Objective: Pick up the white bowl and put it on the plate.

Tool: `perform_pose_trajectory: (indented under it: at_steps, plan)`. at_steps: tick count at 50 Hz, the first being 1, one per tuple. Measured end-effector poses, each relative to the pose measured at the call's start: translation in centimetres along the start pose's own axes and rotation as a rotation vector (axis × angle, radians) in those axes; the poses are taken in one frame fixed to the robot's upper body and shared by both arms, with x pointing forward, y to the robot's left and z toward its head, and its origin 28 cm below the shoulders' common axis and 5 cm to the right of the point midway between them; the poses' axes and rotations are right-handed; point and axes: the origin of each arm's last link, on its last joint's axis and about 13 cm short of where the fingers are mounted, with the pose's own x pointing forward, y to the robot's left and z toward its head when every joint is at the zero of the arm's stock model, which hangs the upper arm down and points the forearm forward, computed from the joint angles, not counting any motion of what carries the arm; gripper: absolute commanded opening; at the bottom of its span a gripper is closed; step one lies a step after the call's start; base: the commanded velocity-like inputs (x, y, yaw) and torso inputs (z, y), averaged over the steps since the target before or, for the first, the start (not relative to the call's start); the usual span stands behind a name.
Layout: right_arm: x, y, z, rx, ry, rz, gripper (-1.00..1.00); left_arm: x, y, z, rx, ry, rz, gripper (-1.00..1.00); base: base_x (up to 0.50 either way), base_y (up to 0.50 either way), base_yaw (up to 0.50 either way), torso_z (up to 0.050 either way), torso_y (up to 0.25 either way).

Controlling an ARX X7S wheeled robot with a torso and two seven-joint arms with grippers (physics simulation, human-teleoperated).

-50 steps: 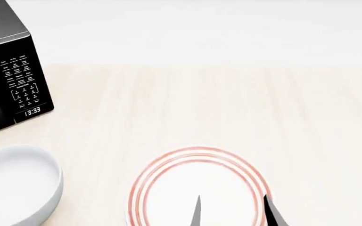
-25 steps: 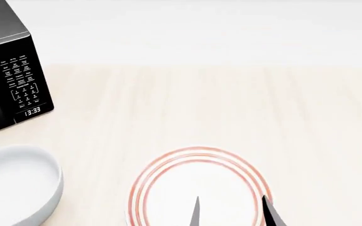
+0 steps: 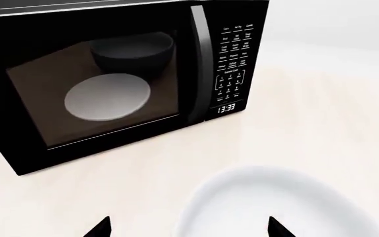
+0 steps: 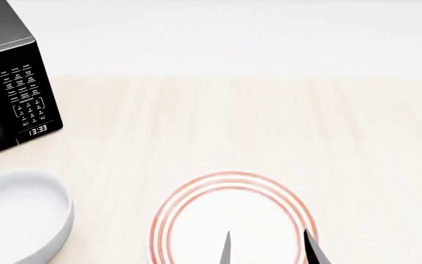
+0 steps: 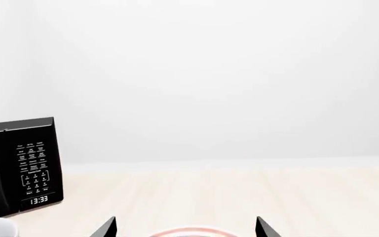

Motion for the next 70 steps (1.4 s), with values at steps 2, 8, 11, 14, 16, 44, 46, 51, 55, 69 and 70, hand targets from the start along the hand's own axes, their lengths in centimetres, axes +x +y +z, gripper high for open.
perform_pose_trajectory:
  at_steps: [2, 8, 11, 14, 16, 44, 46, 51, 55, 69, 70]
  plan:
    - [0.0, 0.0, 0.0, 0.000, 0.000, 0.001, 1.00, 0.1, 0.0, -0.1, 0.000, 0.007, 0.002, 1.00, 0.00, 0.00, 0.00, 0.000, 0.000]
    - [0.0, 0.0, 0.0, 0.000, 0.002, 0.002, 1.00, 0.5, 0.1, -0.6, -0.001, 0.023, 0.006, 1.00, 0.00, 0.00, 0.00, 0.000, 0.000]
    - [0.0, 0.0, -0.1, 0.000, 0.002, 0.004, 1.00, 0.7, 0.1, -0.8, -0.001, 0.030, 0.007, 1.00, 0.00, 0.00, 0.00, 0.000, 0.000]
    - [0.0, 0.0, -0.1, 0.000, 0.003, 0.005, 1.00, 0.8, 0.1, -0.9, 0.000, 0.035, 0.008, 1.00, 0.00, 0.00, 0.00, 0.000, 0.000]
    - [0.0, 0.0, -0.1, 0.000, 0.004, 0.005, 1.00, 1.0, 0.1, -1.0, 0.001, 0.037, 0.009, 1.00, 0.00, 0.00, 0.00, 0.000, 0.000]
    - [0.0, 0.0, -0.3, -0.003, 0.011, 0.012, 1.00, 2.8, -0.5, -1.8, 0.013, 0.049, 0.024, 1.00, 0.00, 0.00, 0.00, 0.000, 0.000]
    - [0.0, 0.0, -0.3, -0.003, 0.011, 0.012, 1.00, 2.9, -0.6, -1.9, 0.014, 0.049, 0.025, 1.00, 0.00, 0.00, 0.00, 0.000, 0.000]
    - [0.0, 0.1, -0.3, -0.003, 0.012, 0.012, 1.00, 3.1, -0.7, -1.9, 0.014, 0.049, 0.026, 1.00, 0.00, 0.00, 0.00, 0.000, 0.000]
    - [0.0, 0.1, -0.3, -0.003, 0.012, 0.012, 1.00, 3.3, -0.8, -2.0, 0.014, 0.050, 0.025, 1.00, 0.00, 0.00, 0.00, 0.000, 0.000]
    - [0.0, 0.0, -0.4, -0.004, 0.013, 0.013, 1.00, 3.8, -0.9, -2.4, 0.012, 0.059, 0.027, 1.00, 0.00, 0.00, 0.00, 0.000, 0.000]
    - [0.0, 0.0, -0.4, -0.004, 0.013, 0.013, 1.00, 3.9, -0.9, -2.4, 0.012, 0.061, 0.027, 1.00, 0.00, 0.00, 0.00, 0.000, 0.000]
